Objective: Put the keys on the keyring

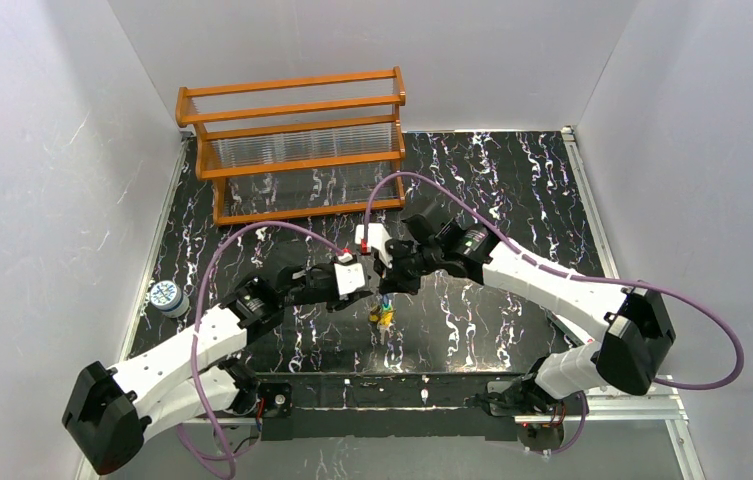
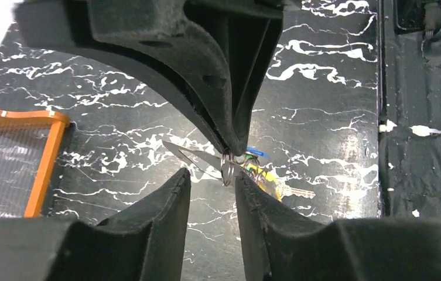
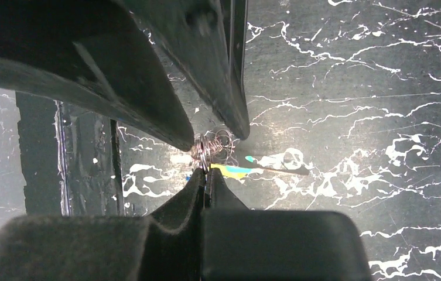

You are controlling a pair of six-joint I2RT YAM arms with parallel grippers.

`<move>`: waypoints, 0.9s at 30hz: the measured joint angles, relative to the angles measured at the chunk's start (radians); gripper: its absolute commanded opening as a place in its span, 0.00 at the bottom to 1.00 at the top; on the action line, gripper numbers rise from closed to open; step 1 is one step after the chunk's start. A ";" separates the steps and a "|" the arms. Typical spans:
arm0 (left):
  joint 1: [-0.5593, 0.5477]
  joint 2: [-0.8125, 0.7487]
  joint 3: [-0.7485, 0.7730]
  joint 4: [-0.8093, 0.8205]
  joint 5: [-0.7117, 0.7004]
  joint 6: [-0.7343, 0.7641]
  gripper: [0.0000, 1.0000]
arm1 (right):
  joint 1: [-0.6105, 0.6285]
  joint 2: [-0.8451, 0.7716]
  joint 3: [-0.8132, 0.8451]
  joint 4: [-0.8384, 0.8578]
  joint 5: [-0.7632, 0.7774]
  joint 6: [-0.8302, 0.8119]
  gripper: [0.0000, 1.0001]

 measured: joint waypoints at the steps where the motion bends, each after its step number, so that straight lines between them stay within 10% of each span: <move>1: 0.000 0.010 0.002 -0.009 0.005 0.005 0.28 | 0.008 0.001 0.005 -0.004 0.006 0.000 0.01; 27: 0.000 0.014 0.013 -0.051 0.038 0.030 0.16 | 0.051 0.031 0.029 0.011 0.053 0.000 0.01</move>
